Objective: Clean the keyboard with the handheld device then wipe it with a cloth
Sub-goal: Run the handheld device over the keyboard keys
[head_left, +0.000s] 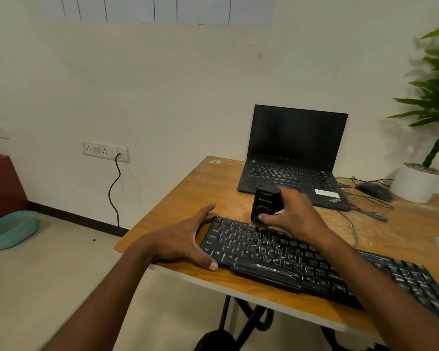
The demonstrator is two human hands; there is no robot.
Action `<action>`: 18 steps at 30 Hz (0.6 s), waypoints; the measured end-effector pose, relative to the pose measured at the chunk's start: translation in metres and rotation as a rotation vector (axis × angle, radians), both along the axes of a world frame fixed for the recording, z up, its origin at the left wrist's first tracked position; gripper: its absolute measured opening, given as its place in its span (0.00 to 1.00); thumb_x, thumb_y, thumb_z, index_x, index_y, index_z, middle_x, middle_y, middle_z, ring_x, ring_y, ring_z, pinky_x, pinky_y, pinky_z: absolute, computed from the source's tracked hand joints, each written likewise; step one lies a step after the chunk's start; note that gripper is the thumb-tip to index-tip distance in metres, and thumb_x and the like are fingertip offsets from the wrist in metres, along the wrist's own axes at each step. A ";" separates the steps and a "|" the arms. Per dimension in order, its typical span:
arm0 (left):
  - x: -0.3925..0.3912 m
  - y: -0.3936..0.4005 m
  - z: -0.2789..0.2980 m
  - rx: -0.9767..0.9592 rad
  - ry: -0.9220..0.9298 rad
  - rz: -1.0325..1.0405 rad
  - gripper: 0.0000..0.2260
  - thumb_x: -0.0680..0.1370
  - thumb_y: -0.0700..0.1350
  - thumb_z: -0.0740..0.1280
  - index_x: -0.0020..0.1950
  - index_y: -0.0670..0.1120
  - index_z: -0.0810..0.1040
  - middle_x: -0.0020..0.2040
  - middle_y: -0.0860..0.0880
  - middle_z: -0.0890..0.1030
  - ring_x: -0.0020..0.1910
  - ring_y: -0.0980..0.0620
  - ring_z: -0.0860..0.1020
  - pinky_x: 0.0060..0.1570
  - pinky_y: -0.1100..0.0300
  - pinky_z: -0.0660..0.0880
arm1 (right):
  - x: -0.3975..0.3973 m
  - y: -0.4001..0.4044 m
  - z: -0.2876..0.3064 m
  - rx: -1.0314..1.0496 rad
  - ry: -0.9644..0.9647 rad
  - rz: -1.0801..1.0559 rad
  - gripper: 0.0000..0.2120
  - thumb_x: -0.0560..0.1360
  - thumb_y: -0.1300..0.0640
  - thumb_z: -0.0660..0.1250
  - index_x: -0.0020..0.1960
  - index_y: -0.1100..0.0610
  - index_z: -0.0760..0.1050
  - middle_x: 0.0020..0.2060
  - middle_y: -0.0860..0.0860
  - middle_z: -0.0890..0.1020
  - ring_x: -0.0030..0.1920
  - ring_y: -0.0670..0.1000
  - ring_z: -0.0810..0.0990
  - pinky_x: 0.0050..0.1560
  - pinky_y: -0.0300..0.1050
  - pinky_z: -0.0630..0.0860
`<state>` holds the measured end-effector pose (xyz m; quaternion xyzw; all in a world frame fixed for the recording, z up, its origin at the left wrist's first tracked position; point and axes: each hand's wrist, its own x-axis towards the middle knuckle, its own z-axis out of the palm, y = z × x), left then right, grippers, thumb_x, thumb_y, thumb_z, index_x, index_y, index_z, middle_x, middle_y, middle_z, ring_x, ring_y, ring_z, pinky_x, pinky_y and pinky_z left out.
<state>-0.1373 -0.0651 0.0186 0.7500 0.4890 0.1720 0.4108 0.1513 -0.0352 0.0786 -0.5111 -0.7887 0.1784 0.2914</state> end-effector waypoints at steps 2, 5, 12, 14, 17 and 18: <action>0.001 -0.001 0.000 -0.005 -0.011 -0.001 0.60 0.66 0.52 0.84 0.81 0.67 0.41 0.76 0.65 0.62 0.71 0.58 0.68 0.69 0.61 0.69 | -0.012 0.001 -0.002 0.004 0.010 0.017 0.22 0.70 0.57 0.78 0.62 0.53 0.76 0.48 0.41 0.80 0.46 0.39 0.79 0.36 0.25 0.73; 0.002 -0.002 0.001 -0.014 -0.026 0.012 0.60 0.65 0.52 0.84 0.81 0.67 0.42 0.77 0.64 0.62 0.71 0.60 0.70 0.70 0.60 0.69 | -0.044 0.006 -0.007 0.039 0.015 0.071 0.24 0.70 0.56 0.78 0.64 0.53 0.76 0.54 0.47 0.83 0.52 0.45 0.81 0.38 0.29 0.73; 0.003 -0.003 0.003 -0.002 -0.025 -0.001 0.60 0.64 0.54 0.85 0.80 0.68 0.44 0.75 0.62 0.66 0.69 0.59 0.72 0.71 0.55 0.72 | -0.069 0.004 -0.007 0.020 0.026 0.130 0.23 0.71 0.56 0.78 0.64 0.54 0.76 0.53 0.47 0.83 0.52 0.45 0.80 0.41 0.30 0.71; 0.002 -0.002 0.002 -0.003 -0.012 -0.001 0.61 0.64 0.54 0.84 0.80 0.67 0.41 0.76 0.64 0.63 0.70 0.61 0.71 0.69 0.61 0.70 | -0.054 -0.001 -0.005 0.008 0.009 0.123 0.23 0.71 0.56 0.78 0.64 0.52 0.76 0.53 0.45 0.83 0.52 0.43 0.80 0.40 0.30 0.72; 0.000 0.000 0.000 -0.005 -0.006 -0.001 0.60 0.66 0.53 0.83 0.81 0.67 0.41 0.71 0.70 0.63 0.67 0.63 0.70 0.62 0.68 0.70 | -0.023 -0.010 -0.002 -0.008 0.009 0.099 0.20 0.70 0.56 0.79 0.58 0.48 0.76 0.48 0.42 0.82 0.46 0.38 0.81 0.38 0.30 0.75; 0.000 0.000 0.000 -0.004 -0.007 0.000 0.60 0.66 0.53 0.83 0.81 0.67 0.41 0.69 0.71 0.63 0.67 0.64 0.70 0.61 0.68 0.70 | -0.015 -0.013 -0.002 -0.013 0.016 0.090 0.20 0.70 0.56 0.79 0.57 0.47 0.75 0.47 0.42 0.82 0.45 0.38 0.81 0.39 0.30 0.76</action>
